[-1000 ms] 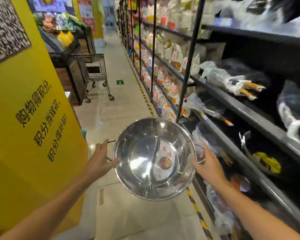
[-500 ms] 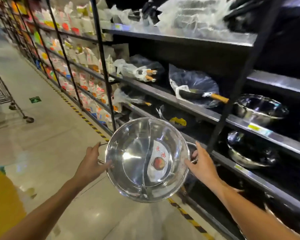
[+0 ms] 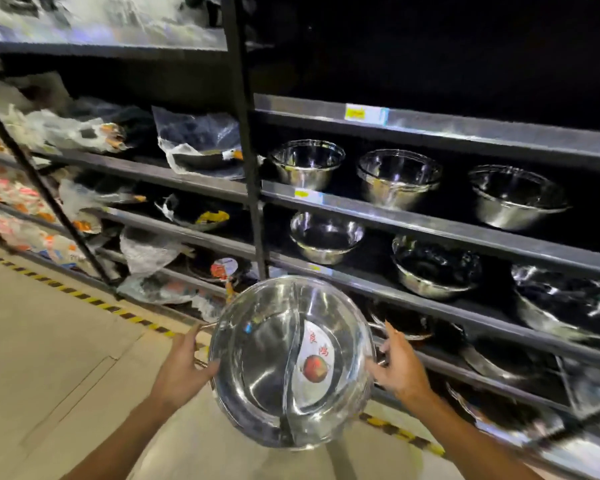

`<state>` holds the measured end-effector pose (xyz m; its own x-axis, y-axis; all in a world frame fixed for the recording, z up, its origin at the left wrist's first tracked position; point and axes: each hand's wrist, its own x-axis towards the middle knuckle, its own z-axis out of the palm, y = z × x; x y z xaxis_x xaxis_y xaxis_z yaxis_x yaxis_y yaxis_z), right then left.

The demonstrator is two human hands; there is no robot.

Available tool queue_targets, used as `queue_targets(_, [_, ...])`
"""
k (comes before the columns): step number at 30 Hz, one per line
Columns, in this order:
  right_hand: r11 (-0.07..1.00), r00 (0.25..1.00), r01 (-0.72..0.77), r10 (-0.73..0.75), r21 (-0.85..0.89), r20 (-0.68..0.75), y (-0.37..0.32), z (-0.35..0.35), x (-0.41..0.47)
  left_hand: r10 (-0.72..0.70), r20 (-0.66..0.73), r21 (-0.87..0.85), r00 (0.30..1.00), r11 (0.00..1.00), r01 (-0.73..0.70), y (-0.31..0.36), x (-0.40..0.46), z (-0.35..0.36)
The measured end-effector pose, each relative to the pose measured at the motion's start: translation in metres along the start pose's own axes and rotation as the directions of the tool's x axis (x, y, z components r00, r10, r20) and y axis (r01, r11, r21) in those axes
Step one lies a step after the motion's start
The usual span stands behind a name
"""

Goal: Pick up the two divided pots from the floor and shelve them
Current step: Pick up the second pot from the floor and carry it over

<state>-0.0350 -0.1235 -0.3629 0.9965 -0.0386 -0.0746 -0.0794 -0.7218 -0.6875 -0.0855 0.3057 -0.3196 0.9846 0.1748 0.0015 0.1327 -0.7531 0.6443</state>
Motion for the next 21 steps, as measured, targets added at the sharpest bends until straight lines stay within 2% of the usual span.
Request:
queue_targets(3, [0.999,0.999,-0.038,0.038,0.003,-0.005,0.028,-0.007,-0.003,0.005,0.033,0.026,0.999,1.000,-0.006,0.017,-0.002,0.024])
queue_targets(9, [0.991,0.991,-0.131,0.131,0.019,-0.001,0.027,-0.002,0.004,-0.034,0.062,0.016,0.997,0.999,0.033,0.012,0.019,0.048])
queue_targets(15, [0.979,0.982,-0.184,0.186,-0.086,0.015,0.021,0.032,0.049,-0.091,0.074,-0.047,0.993,0.994,0.094,-0.033,0.063,0.081])
queue_targets(21, [0.987,0.986,-0.159,0.158,0.013,0.053,0.063,0.105,0.107,-0.162,0.061,-0.110,0.985,0.980,0.168,-0.094,0.101,0.141])
